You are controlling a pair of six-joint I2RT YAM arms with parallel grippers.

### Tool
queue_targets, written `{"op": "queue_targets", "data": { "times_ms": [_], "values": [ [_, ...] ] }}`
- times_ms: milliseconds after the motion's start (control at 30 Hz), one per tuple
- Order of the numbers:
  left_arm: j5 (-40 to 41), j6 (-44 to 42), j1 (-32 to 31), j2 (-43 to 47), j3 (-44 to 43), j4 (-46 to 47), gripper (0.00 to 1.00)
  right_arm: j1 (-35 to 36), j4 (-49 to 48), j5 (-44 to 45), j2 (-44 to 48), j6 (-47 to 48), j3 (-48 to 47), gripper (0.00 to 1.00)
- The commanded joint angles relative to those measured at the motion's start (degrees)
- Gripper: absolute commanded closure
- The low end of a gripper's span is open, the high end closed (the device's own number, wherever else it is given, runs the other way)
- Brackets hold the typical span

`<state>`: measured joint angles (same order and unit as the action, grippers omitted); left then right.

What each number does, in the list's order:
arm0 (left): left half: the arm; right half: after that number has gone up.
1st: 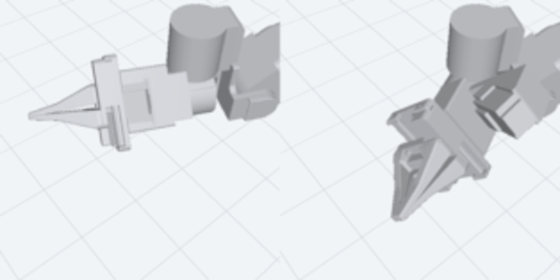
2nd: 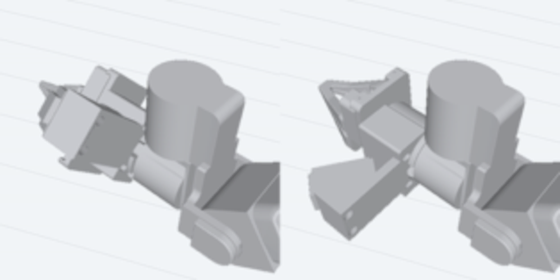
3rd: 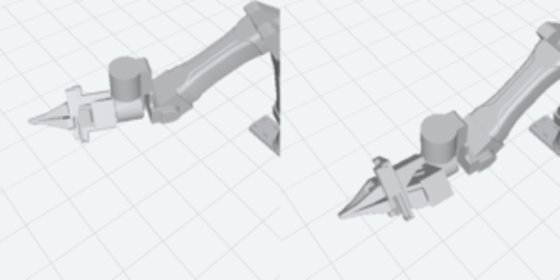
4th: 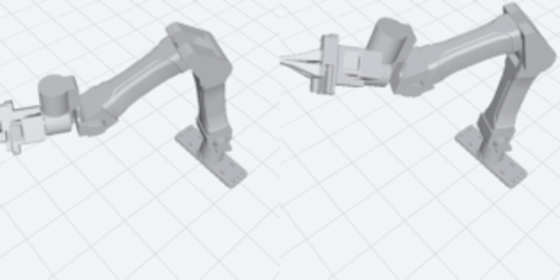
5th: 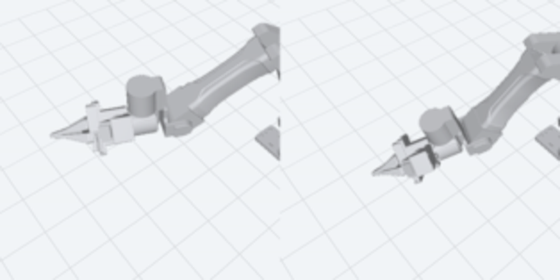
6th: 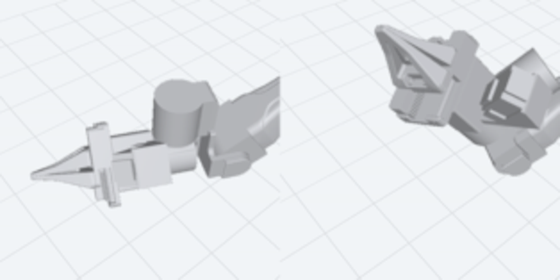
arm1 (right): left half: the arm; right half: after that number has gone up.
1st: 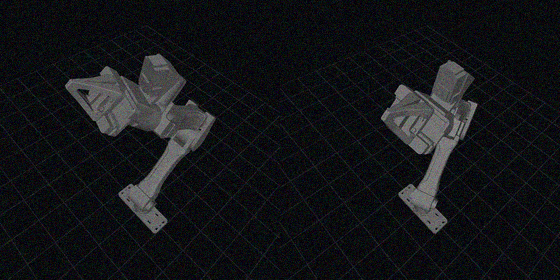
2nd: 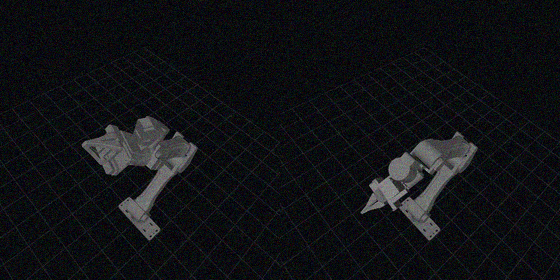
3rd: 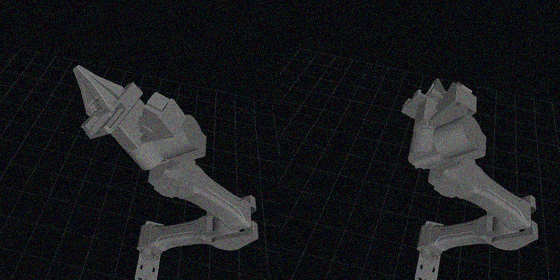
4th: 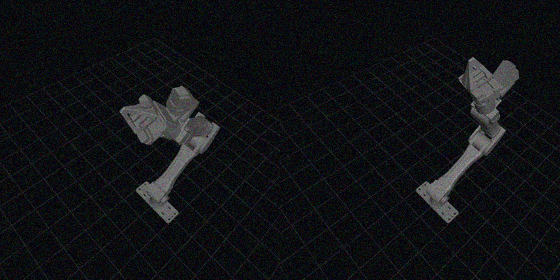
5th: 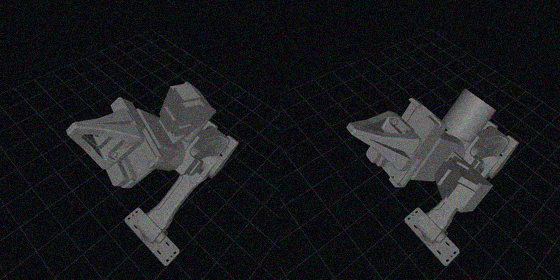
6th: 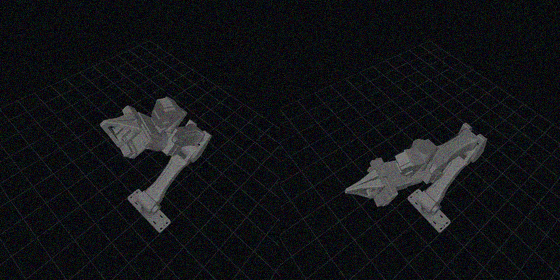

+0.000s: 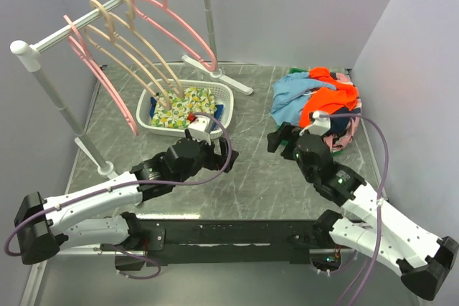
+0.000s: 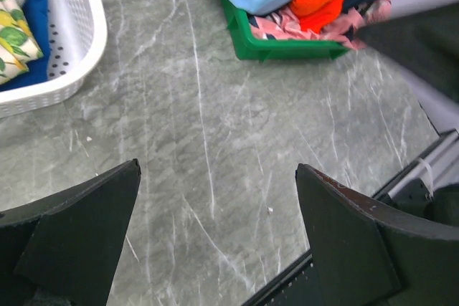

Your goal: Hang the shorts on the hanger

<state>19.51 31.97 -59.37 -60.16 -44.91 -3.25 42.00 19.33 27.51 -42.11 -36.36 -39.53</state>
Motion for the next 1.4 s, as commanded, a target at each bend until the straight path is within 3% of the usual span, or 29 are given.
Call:
{"op": "queue_targets", "data": {
  "times_ms": [0, 100, 233, 300, 467, 633, 733, 800, 900, 933, 967, 1100, 1233, 1367],
  "values": [
    [-4.4, -0.3, 0.1, 1.1, -3.0, -1.7, 0.04, -3.7, 2.7, 4.1, -7.1, 2.4, -12.2, 0.00],
    [-4.0, 1.4, 0.1, 0.7, -3.2, -3.3, 0.04, -17.1, 8.5, -6.4, -19.2, 3.3, -25.3, 0.00],
    [-4.9, 1.4, 0.4, -0.2, -4.3, -4.4, 0.04, -24.4, 15.1, -2.2, -33.6, 4.5, -39.9, 0.00],
    [-4.0, 1.9, 0.4, -1.0, -6.1, -6.7, 0.04, -29.3, 15.5, -6.6, -37.5, 4.8, -45.2, 0.00],
    [-3.0, 2.1, 0.4, -0.7, -6.7, -8.2, 0.04, -30.3, 21.9, -10.5, -53.6, 6.0, -57.0, 0.00],
    [-2.1, 1.9, 0.4, 0.9, -7.0, -10.6, 0.03, -30.3, 17.0, -10.0, -58.2, 4.5, -52.4, 0.00],
    [-1.1, 2.0, 0.5, 2.9, -5.7, -10.5, 0.04, -30.3, 17.9, -10.2, -64.2, 4.3, -55.6, 0.00],
    [-0.5, 2.0, 0.5, 4.1, -5.7, -10.9, 0.04, -30.3, 18.2, -11.5, -67.3, 4.8, -58.8, 0.09],
    [0.6, 1.8, 0.5, 5.2, -5.7, -11.7, 0.01, -30.4, 18.6, -12.7, -68.3, 5.5, -60.8, 0.41],
    [0.8, 1.7, 0.5, 5.5, -5.8, -11.9, 0.01, -30.5, 19.2, -12.7, -68.1, 5.5, -62.5, 0.78],
    [1.1, 1.5, 0.5, 6.1, -5.9, -12.4, 0.01, -30.7, 19.8, -12.7, -67.7, 5.2, -63.3, 0.97],
    [1.5, 1.3, 0.5, 8.1, -6.2, -12.7, 0.02, -31.2, 20.1, -18.4, -62.5, 5.9, -67.6, 1.00],
    [1.4, 0.8, 0.5, 10.0, -6.3, -12.1, 0.02, -31.6, 25.0, -19.9, -62.9, 6.0, -81.1, 1.00],
    [1.1, 0.5, 0.5, 10.4, -6.6, -12.1, 0.02, -32.6, 27.4, -22.7, -63.8, 4.6, -88.7, 1.00]
  ]
}}
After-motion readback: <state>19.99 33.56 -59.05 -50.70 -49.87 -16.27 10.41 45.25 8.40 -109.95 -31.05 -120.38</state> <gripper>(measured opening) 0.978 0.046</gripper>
